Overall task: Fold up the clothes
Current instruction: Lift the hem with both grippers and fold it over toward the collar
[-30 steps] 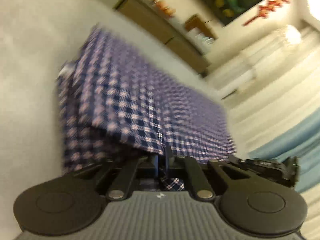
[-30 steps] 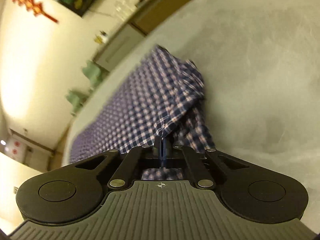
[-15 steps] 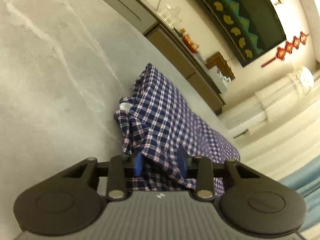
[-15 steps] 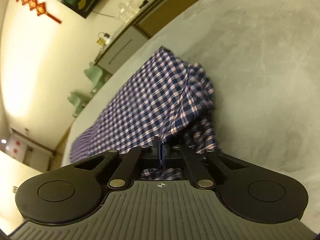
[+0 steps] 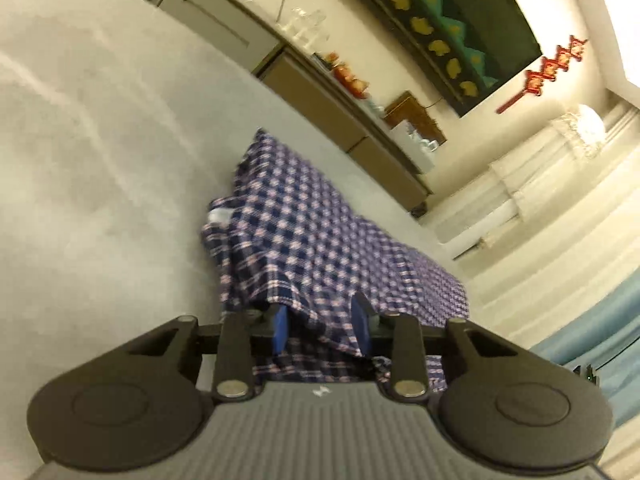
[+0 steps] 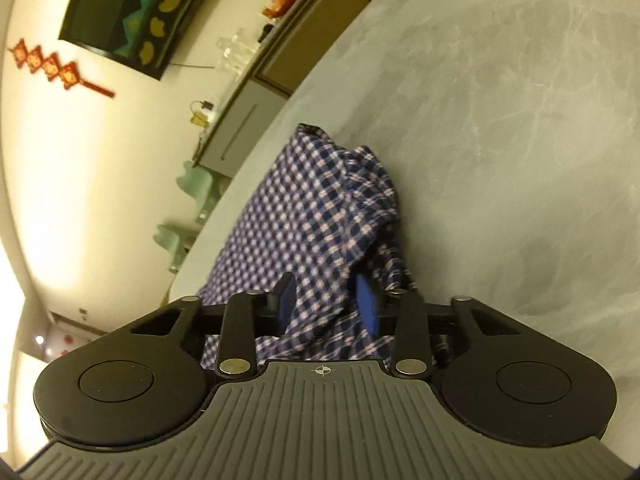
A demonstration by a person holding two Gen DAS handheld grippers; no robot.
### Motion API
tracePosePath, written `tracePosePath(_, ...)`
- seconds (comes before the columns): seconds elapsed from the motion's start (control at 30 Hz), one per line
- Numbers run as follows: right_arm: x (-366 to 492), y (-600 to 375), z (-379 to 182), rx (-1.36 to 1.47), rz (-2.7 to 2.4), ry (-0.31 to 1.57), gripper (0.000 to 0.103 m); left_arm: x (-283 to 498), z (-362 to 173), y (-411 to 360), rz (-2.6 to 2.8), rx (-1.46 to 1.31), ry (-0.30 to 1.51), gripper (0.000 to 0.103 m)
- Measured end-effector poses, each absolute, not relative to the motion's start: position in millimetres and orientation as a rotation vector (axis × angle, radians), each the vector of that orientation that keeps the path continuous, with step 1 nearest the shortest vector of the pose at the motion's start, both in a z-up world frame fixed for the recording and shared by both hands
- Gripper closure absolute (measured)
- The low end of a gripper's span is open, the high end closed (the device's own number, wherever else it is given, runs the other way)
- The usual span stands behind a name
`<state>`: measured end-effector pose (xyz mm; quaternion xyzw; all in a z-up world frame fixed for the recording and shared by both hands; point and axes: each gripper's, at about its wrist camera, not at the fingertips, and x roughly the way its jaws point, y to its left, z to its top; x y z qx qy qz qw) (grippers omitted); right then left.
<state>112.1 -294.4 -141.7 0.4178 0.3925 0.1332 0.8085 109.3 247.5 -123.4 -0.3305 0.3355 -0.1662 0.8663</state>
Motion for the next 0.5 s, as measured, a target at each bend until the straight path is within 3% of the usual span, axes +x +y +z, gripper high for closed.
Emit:
tracePosePath(0.17,117.1,-275.8,-142.2,0.873,0.332,0.868,0.044,117.2,-131.8,242.5,-0.339,-0.684,0.742,0.072)
tracePosePath(0.23,123.2,-267.5,-143.6,0.834,0.329,0.878,0.045,117.2,-135.0,239.3,-0.356,-0.678,0.746,0.074)
tracePosePath(0.27,127.5,-263.0,-144.0,0.804,0.324,0.878,0.057,116.5,-135.1,237.1,-0.371,-0.672,0.744,0.085)
tracePosePath(0.3,130.2,-259.7,-144.0,0.769,0.317,0.878,0.086,115.2,-133.8,234.7,-0.389,-0.659,0.739,0.089)
tracePosePath(0.33,132.8,-256.6,-143.9,0.734,0.31,0.878,0.099,113.6,-132.1,232.6,-0.406,-0.647,0.734,0.09)
tracePosePath(0.5,117.5,-261.1,-123.8,0.643,0.258,0.802,0.103,101.7,-126.6,230.9,-0.434,-0.605,0.763,0.093)
